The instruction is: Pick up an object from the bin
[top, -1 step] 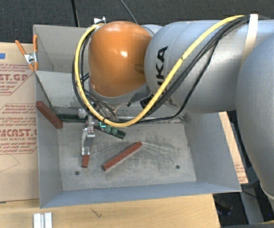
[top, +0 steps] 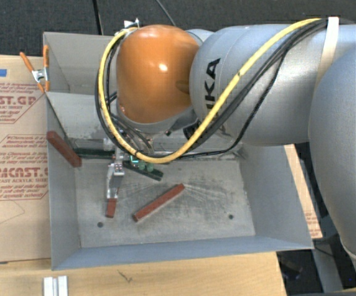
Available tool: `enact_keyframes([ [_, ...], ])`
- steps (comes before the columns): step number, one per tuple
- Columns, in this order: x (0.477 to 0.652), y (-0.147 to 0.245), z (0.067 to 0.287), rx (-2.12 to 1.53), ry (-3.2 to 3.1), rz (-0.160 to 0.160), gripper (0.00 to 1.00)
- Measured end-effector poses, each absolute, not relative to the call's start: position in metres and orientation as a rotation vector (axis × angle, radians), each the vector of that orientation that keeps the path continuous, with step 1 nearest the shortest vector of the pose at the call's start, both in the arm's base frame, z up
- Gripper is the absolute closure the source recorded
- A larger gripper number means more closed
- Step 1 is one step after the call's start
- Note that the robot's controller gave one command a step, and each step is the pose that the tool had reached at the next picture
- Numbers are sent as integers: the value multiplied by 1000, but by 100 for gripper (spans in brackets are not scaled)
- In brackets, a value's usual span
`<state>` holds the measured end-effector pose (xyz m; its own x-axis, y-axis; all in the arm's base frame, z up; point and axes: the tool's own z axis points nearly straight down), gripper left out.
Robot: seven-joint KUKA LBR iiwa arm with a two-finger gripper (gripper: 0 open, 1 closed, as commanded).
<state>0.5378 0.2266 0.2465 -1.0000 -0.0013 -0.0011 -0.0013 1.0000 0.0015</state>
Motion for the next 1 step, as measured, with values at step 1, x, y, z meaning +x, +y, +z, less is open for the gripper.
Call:
enact_keyframes([
  [1, 534, 211, 217, -145, 3132, 4, 0],
])
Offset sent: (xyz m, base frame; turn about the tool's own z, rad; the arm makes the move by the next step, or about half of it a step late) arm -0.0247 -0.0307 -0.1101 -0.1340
